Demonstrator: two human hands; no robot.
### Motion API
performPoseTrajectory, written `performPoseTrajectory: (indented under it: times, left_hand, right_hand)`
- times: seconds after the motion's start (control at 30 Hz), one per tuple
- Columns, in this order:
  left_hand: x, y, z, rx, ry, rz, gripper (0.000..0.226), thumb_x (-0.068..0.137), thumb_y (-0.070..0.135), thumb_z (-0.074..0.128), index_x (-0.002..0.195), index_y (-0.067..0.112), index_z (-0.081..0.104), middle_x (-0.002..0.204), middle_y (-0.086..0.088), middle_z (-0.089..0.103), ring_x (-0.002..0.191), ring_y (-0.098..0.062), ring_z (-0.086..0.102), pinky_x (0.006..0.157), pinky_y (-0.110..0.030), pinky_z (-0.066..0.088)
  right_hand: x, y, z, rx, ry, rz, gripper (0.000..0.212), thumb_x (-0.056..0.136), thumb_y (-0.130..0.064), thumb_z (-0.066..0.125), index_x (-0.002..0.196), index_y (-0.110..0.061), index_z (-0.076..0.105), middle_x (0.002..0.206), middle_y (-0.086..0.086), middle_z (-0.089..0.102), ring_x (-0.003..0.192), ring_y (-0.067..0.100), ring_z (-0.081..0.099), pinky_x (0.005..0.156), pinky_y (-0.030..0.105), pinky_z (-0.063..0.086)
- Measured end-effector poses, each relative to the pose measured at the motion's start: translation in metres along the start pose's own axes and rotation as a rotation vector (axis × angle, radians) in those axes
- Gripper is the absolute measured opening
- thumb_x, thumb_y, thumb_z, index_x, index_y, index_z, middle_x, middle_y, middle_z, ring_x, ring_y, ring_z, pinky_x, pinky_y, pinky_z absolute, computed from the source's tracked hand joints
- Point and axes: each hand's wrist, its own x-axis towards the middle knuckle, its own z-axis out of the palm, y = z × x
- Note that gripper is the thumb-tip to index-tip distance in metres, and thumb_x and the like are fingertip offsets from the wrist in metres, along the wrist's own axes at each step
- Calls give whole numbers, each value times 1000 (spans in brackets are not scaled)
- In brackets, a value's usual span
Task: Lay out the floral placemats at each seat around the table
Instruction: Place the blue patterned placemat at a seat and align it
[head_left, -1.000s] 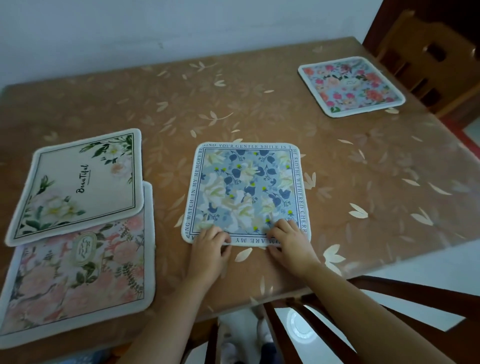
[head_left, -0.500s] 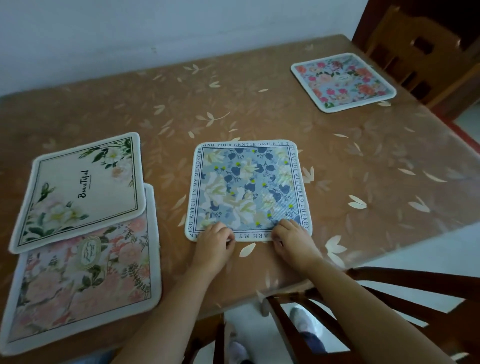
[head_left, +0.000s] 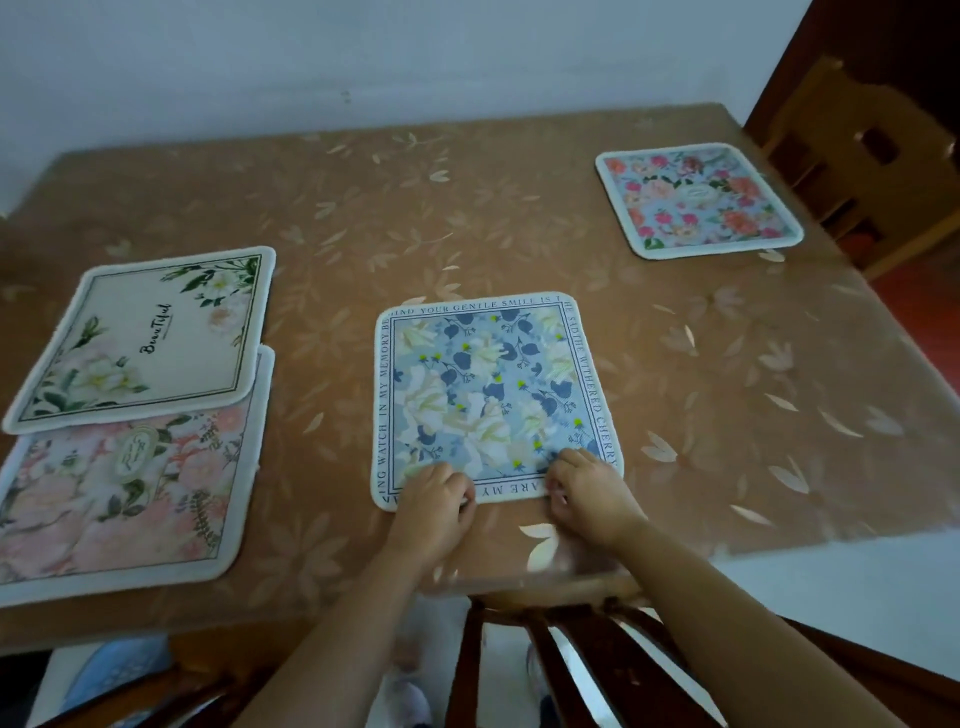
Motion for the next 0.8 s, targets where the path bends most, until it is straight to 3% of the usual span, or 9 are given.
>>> performPoseTrajectory:
  times: [0.33,0.47,0.67,0.8]
  left_hand:
    - [37,99,42,-122,30,-28,6,86,15,56,86,10,60,93,-4,56,90,-18,47,71,-20,27]
    - [46,126,53,-143,8,-16,11,84,13,56,94,12,60,98,-3,55,96,-17,46,79,-22,29]
    - [34,116,52,-102,42,-59,13,82,18,58,94,13,58,96,-1,55,93,-18,47,81,-27,34]
    - [26,109,47,-101,73,-89,13,82,23,60,93,15,58,96,2,55,92,-15,47,81,-26,37]
  right_hand:
    - [-19,96,-40,-29,20,10,15,78,-10,53,90,-4,59,103,14,58,99,30,51,78,38,43]
    - [-21,127,-51,-80,42,48,12,80,-14,52,89,-8,57,102,10,56,96,30,50,75,40,44]
    - [-25,129,-44,-62,86,35,15,79,-17,57,92,-11,58,106,8,55,100,29,48,77,39,43]
    - [-25,108,-29,3,47,-92,20,76,-15,60,96,-10,58,108,11,56,102,30,48,84,39,41]
